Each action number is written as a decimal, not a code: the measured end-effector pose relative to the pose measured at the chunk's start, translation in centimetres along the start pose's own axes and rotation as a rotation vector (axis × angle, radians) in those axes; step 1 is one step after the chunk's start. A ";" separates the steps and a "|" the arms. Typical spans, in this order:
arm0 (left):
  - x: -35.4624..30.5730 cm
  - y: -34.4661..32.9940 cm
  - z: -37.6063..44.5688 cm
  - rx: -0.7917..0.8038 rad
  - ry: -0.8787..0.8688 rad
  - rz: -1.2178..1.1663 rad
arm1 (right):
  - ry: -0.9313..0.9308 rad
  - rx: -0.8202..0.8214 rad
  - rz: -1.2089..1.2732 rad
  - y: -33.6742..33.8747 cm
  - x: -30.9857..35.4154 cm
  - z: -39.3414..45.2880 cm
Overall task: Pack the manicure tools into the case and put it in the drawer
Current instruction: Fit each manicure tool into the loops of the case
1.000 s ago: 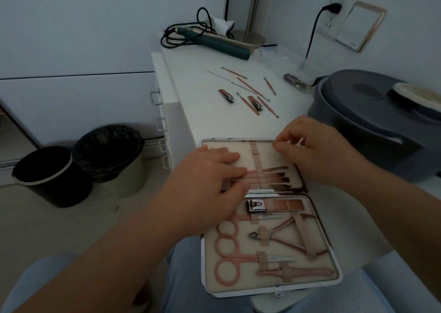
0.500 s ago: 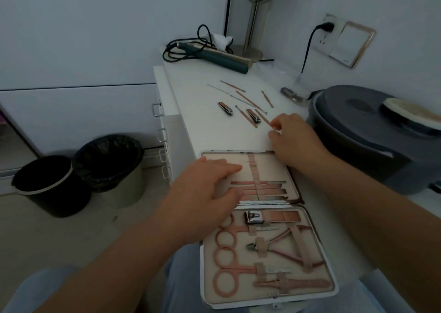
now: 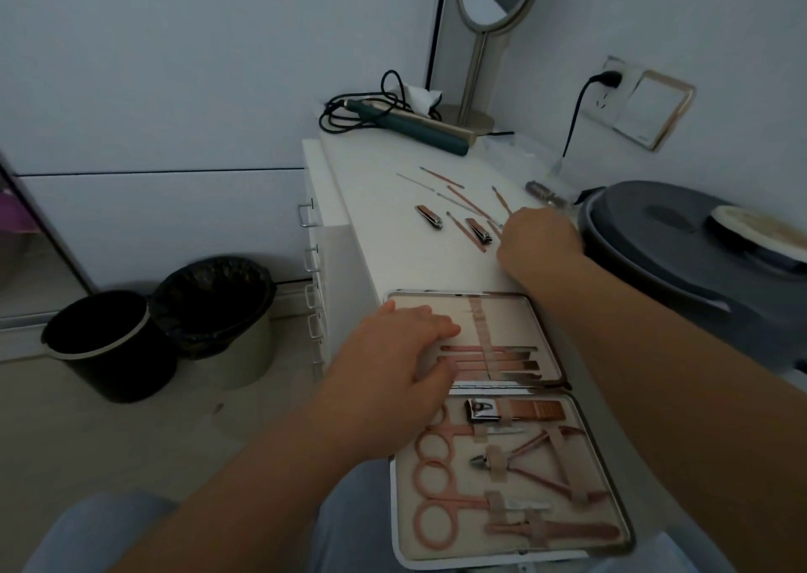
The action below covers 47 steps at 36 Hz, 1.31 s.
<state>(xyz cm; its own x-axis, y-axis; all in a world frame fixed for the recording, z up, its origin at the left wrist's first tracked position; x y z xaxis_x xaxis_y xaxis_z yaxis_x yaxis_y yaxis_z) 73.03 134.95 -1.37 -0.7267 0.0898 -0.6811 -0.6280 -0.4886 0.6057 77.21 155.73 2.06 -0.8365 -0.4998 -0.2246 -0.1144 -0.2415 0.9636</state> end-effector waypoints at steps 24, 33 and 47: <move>0.5 -0.3 -0.4 0.032 0.041 0.009 | 0.008 0.031 0.249 1.4 -2.3 -5.3; 0.4 -0.2 -0.6 0.025 0.072 -0.090 | 0.009 0.144 0.552 1.3 -5.1 -12.4; -1.1 -0.4 -2.9 0.084 0.028 -0.107 | 0.042 0.276 0.669 -0.4 -7.3 -15.5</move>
<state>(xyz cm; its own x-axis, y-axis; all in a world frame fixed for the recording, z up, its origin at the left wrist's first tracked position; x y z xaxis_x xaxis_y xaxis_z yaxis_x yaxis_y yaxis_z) 74.87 132.57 -2.05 -0.6465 0.1125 -0.7545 -0.7239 -0.4026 0.5603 91.69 146.62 1.07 -0.7541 -0.5002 0.4256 0.2783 0.3435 0.8970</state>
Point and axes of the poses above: each hand's wrist, its own z-axis towards the middle knuckle, its own y-axis out of the back of the hand, x = y × z, the point moved 5 cm from there along z, towards the middle knuckle, and after that the axes turned 7 degrees about -z, right-handed, at the moved point
